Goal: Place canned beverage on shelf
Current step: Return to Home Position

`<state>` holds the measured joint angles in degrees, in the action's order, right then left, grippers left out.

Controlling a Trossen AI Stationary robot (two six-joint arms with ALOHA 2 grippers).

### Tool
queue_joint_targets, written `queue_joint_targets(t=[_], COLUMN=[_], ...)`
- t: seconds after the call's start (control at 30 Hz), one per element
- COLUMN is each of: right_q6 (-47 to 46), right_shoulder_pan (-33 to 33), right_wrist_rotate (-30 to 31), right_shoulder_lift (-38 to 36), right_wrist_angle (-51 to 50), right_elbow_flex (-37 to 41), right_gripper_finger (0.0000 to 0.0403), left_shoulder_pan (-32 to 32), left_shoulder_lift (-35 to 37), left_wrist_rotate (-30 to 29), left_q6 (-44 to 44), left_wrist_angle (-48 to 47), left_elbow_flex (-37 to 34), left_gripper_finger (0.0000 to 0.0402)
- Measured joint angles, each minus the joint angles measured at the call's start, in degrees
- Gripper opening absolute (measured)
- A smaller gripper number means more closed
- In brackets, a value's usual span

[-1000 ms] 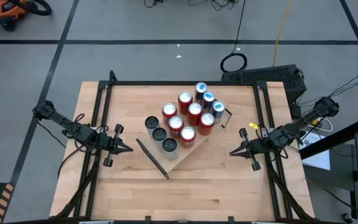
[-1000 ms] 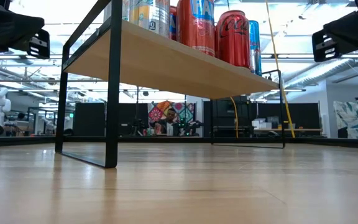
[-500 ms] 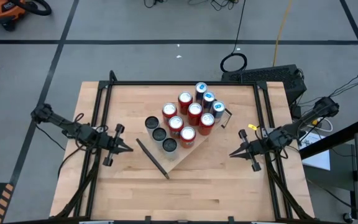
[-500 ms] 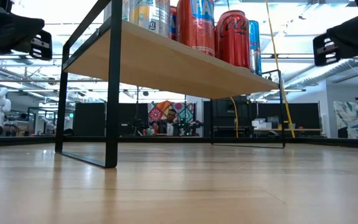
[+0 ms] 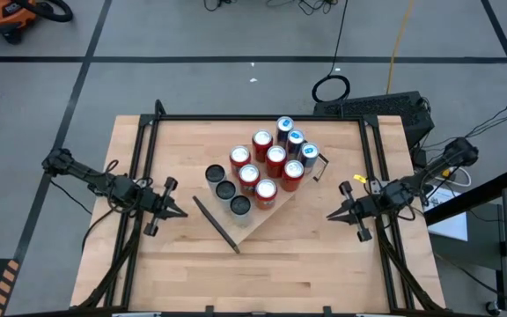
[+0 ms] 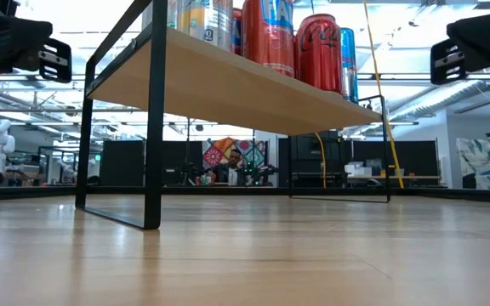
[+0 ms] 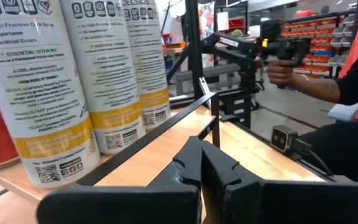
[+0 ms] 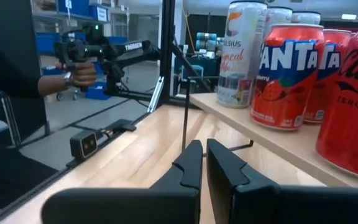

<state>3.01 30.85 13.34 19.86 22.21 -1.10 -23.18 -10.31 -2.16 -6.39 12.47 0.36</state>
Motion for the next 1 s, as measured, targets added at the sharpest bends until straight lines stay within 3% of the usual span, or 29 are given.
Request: queue_joint_targets(t=[0.7, 1.0], right_q6=[1.5, 4.7], right_shoulder_pan=[0.0, -0.8], right_wrist_rotate=[0.0, -0.1], right_shoulder_lift=[-19.4, -19.8], right_wrist_angle=[-18.1, -18.5], right_elbow_flex=[0.2, 0.2], right_gripper_finger=[0.0000, 0.0000], left_shoulder_pan=[0.0, 0.2], left_shoulder_lift=[0.0, 0.6], left_wrist_rotate=[-1.3, -1.0], left_q6=[0.0, -1.7], left_wrist_angle=[-1.0, -1.7], left_elbow_flex=[0.0, -0.1], left_gripper_finger=[0.0000, 0.0000])
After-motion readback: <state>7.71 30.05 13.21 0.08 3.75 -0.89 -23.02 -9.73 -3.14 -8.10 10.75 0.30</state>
